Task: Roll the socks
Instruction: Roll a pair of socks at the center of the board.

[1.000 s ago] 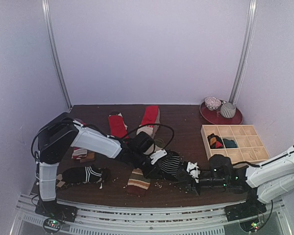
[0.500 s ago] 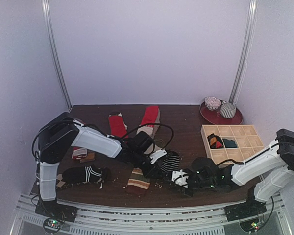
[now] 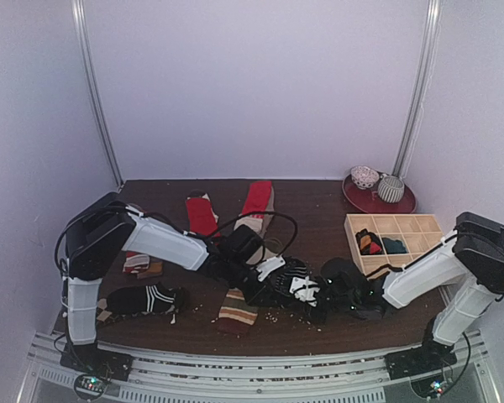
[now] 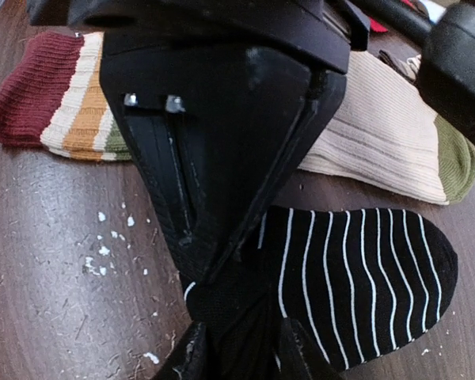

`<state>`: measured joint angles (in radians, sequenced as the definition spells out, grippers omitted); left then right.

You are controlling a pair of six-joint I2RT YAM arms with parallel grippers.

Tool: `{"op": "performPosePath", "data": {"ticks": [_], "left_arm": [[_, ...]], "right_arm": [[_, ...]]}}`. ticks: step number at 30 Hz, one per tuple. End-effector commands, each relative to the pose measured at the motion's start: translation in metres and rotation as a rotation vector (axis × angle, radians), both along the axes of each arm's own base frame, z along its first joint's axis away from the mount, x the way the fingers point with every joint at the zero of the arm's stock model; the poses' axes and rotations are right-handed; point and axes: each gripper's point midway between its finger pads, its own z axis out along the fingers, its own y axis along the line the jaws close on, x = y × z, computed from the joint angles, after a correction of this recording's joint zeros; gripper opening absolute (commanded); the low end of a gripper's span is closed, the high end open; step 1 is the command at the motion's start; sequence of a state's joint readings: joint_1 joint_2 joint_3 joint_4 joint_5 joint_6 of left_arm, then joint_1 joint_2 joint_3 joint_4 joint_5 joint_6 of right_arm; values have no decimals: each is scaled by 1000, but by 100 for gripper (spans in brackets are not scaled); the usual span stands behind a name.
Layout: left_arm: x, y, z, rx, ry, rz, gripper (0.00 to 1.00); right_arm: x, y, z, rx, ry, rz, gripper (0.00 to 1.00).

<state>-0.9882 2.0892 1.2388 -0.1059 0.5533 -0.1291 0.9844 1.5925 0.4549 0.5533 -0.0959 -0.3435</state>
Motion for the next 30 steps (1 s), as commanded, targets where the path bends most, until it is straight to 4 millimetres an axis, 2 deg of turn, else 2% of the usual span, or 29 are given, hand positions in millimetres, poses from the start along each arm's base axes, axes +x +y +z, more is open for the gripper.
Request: {"op": "performPosePath", "data": {"ticks": [1, 5, 9, 13, 15, 18, 20, 22, 25, 27, 30], "left_arm": [[-24, 44, -55, 215, 109, 2, 0], [-23, 43, -54, 208, 98, 1, 0], [-19, 39, -49, 193, 81, -1, 0], [-6, 37, -31, 158, 1, 32, 0], [3, 37, -14, 129, -68, 57, 9], [18, 37, 14, 91, -183, 89, 29], [28, 36, 40, 36, -283, 101, 34], [31, 35, 58, -14, -354, 92, 38], [24, 33, 76, -91, -445, 42, 41], [14, 29, 82, -139, -507, -13, 41], [0, 20, 83, -199, -595, -83, 42]], "right_arm": [[2, 3, -9, -8, 48, -3, 31], [-1, 4, -20, -17, 130, -23, 27], [-14, 5, -30, 1, 307, -34, 14], [-29, 0, -33, 38, 462, -84, 10], [-35, -5, -33, 60, 532, -112, 9], [-37, -15, -38, 90, 665, -184, 8], [-38, -20, -41, 130, 796, -239, 7], [-31, -31, -49, 140, 875, -321, 7], [-28, -38, -54, 179, 1014, -405, 7], [-26, -38, -53, 207, 1106, -432, 6], [-19, -39, -56, 165, 1135, -470, 6]]}}
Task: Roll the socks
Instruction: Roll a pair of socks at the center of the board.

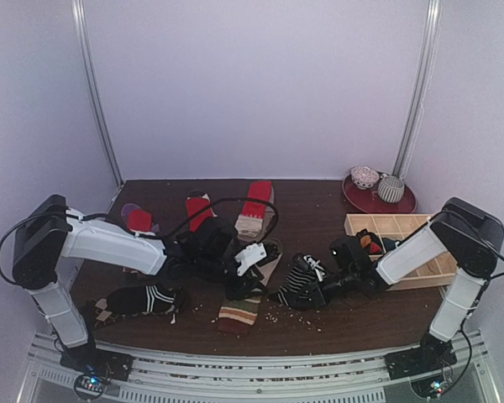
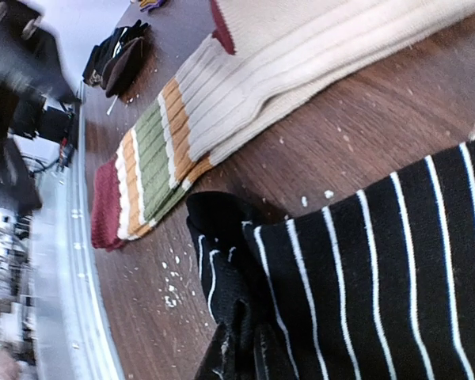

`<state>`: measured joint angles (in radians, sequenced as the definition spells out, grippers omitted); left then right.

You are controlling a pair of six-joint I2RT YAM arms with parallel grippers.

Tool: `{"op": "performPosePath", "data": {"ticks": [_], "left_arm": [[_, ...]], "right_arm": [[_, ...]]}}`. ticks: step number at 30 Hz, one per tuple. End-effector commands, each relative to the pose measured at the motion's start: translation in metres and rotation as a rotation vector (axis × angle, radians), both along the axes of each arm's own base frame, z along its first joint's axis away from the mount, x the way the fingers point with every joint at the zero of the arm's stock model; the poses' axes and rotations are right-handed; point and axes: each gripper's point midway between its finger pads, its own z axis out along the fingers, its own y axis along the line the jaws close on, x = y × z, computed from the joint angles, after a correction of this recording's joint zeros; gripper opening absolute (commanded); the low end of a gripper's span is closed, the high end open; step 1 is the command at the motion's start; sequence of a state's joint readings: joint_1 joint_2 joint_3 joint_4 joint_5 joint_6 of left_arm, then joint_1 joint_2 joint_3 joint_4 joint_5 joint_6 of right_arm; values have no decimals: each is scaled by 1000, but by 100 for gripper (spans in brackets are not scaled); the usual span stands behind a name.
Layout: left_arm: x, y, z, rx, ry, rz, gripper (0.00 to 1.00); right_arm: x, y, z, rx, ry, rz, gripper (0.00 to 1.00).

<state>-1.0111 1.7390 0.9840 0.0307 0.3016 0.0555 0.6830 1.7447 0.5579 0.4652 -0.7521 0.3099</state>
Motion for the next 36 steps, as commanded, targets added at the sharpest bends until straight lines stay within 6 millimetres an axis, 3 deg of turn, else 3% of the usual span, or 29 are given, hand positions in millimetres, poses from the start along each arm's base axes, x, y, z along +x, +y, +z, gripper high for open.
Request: {"op": "performPosePath", "data": {"ticks": [1, 11, 23, 36], "left_arm": [[-16, -19, 12, -96, -220, -135, 43], [-22, -44, 0, -194, -383, -258, 42], [-18, -52, -45, -120, -388, -307, 37], [-7, -63, -41, -135, -434, -283, 39]], "right_arm": [[-23, -34, -48, -210, 305, -83, 7], [-30, -48, -56, -272, 396, -73, 6], [-37, -51, -53, -280, 435, -24, 6], [-45, -55, -56, -282, 454, -3, 6]]}}
